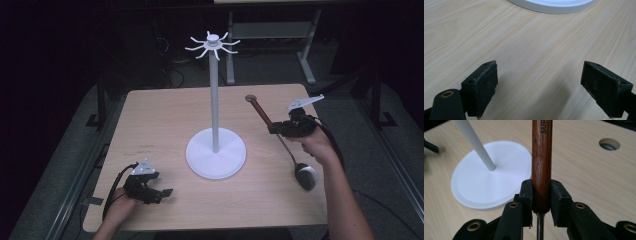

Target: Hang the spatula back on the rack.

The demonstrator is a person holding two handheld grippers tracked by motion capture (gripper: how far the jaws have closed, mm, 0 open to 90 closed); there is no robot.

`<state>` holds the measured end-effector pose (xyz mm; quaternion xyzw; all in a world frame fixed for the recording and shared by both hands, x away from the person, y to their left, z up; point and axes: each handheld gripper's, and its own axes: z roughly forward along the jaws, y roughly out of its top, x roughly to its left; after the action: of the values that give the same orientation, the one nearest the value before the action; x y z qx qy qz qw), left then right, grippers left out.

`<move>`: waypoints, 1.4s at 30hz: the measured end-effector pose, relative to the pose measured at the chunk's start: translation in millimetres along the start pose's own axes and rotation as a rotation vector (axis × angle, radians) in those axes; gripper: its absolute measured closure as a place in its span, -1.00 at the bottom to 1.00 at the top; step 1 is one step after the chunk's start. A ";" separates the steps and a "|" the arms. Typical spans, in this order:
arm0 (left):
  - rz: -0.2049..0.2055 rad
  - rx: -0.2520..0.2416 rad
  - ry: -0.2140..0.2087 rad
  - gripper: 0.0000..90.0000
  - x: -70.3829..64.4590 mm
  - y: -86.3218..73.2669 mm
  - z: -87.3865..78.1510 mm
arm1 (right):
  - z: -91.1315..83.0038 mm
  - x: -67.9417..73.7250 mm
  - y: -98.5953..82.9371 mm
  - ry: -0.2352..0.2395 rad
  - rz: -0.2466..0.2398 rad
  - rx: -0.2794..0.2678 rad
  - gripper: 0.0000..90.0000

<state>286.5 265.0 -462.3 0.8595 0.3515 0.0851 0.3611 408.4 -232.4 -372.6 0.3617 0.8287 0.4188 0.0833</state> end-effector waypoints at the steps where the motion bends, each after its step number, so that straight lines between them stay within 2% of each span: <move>1: 0.001 0.001 0.000 -0.69 0.0 0.1 0.0 | -1.4 -0.7 -0.2 0.001 -0.010 -0.018 0.62; 11: 0.000 0.000 0.000 -0.69 0.1 -0.1 0.2 | -23.2 -0.7 2.6 0.046 0.011 -0.196 0.63; 16: 0.000 0.000 0.000 -0.69 0.1 0.0 0.1 | -34.1 1.3 4.3 0.055 0.014 -0.262 0.63; 27: 0.002 -0.001 0.000 -0.69 0.2 0.1 0.2 | -52.4 6.1 7.3 0.054 0.006 -0.364 0.63; 32: 0.003 0.000 0.001 -0.69 0.3 0.1 0.3 | -57.8 8.1 8.6 0.060 0.004 -0.389 0.63; 42: 0.012 0.004 0.006 -0.69 1.4 0.2 -0.1 | -65.9 19.8 18.1 0.062 -0.030 -0.425 0.63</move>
<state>287.7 265.9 -462.2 0.8619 0.3477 0.0892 0.3580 374.6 -254.0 -313.8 0.3104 0.7294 0.5937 0.1385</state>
